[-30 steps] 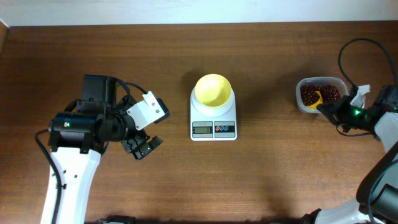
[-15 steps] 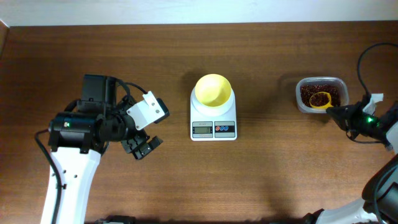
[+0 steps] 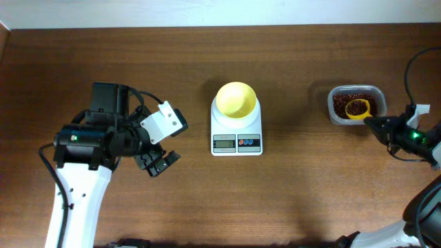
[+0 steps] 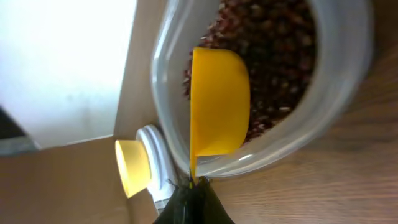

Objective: Scoop item into bowl and weigh 50g on scale
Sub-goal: 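Dip the scoop into the red beans with the right gripper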

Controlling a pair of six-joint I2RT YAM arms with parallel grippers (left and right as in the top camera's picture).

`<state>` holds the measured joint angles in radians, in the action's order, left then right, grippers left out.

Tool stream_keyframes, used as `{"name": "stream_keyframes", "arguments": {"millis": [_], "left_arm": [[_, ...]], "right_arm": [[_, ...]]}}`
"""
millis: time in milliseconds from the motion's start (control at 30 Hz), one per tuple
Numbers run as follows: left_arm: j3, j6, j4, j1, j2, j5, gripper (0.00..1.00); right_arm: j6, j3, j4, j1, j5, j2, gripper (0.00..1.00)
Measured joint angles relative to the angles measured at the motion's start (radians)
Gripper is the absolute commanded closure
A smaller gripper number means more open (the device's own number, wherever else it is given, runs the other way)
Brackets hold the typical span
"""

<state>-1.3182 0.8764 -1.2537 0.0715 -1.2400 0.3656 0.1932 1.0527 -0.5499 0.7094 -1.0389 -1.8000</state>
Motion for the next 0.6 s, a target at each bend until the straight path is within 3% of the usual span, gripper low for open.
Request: {"name": "stream_keyframes", "arguments": {"millis": [300, 600], "left_arm": [[0.000, 0.000, 0.000, 0.000, 0.000, 0.000, 0.01], [0.000, 0.000, 0.000, 0.000, 0.000, 0.000, 0.01]], "right_arm": [[-0.145, -0.005, 0.024, 0.001, 0.043, 0.000, 0.96], [-0.195, -0.006, 0.000, 0.001, 0.060, 0.036, 0.96]]}}
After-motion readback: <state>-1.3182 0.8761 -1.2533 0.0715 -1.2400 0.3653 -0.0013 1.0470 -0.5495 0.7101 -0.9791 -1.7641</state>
